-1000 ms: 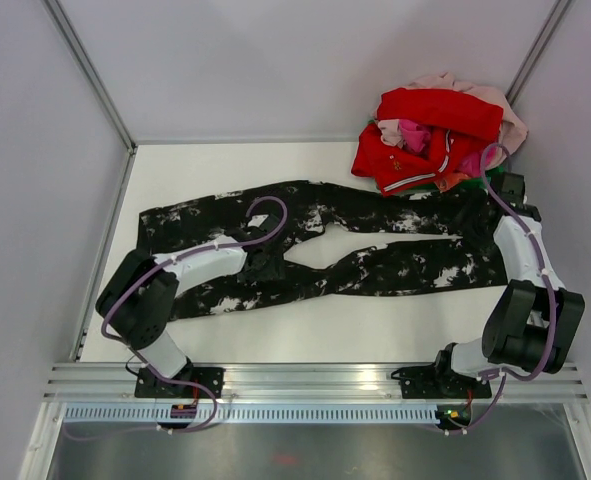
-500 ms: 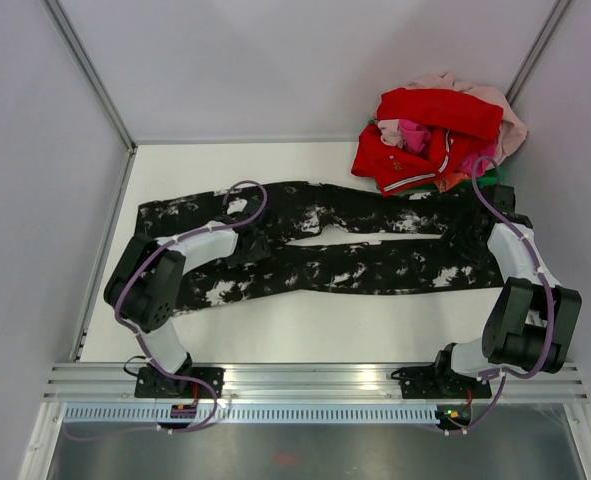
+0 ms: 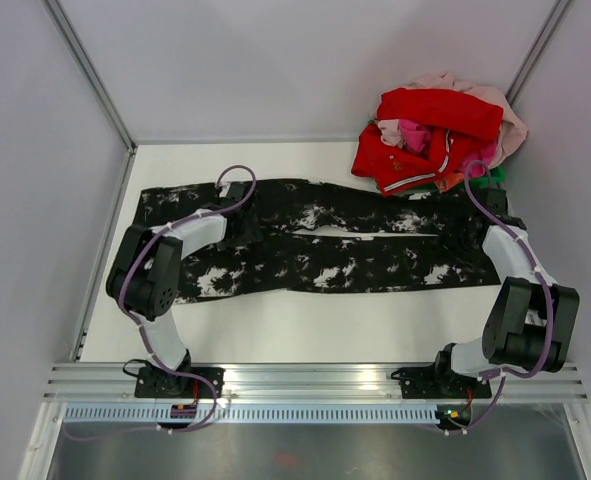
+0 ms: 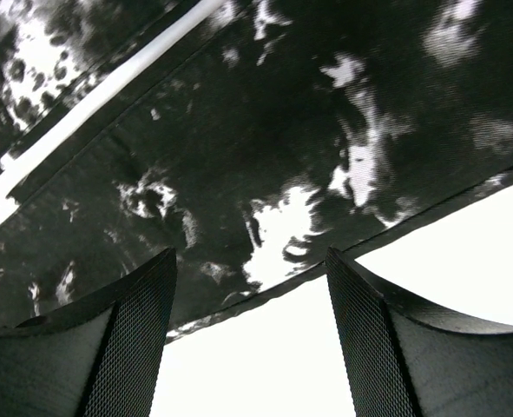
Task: Fold and stack the trousers
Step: Flatten the trousers out
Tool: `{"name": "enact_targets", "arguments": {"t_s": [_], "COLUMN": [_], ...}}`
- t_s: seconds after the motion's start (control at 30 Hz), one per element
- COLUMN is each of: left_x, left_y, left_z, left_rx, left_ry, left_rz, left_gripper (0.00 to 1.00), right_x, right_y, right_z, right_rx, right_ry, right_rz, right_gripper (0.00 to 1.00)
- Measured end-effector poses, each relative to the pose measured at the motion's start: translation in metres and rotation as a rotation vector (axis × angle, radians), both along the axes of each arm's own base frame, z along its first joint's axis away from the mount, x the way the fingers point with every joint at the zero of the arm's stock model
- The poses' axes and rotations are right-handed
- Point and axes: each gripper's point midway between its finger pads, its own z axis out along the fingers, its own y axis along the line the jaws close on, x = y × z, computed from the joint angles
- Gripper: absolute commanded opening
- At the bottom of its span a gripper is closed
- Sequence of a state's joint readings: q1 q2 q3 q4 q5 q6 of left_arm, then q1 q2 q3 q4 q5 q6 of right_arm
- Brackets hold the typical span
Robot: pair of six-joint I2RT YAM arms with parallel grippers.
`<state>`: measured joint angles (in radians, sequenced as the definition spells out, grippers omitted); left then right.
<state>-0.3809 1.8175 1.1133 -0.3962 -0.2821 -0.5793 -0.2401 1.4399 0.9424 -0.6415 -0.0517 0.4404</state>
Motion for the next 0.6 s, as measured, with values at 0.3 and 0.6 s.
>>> {"name": "enact_targets", "arguments": {"t_s": [0.3,0.6], "left_x": [-0.059,-0.119], "left_y": [-0.006,0.073], "left_z": [0.135,0.151], "left_rx": [-0.248,-0.275], "left_ry": [-0.279,-0.383], "left_rz": [-0.082,0.41], "left_gripper": [1.0,0.96], "right_x": [0.004,0.013], "right_y": [0.027,0.057], "right_z": [0.0,0.01], "right_rx": [0.018,0.045], "right_ry": [-0.012,-0.067], "right_rz": [0.083,0.16], "right_gripper": [0.76,0.76]}}
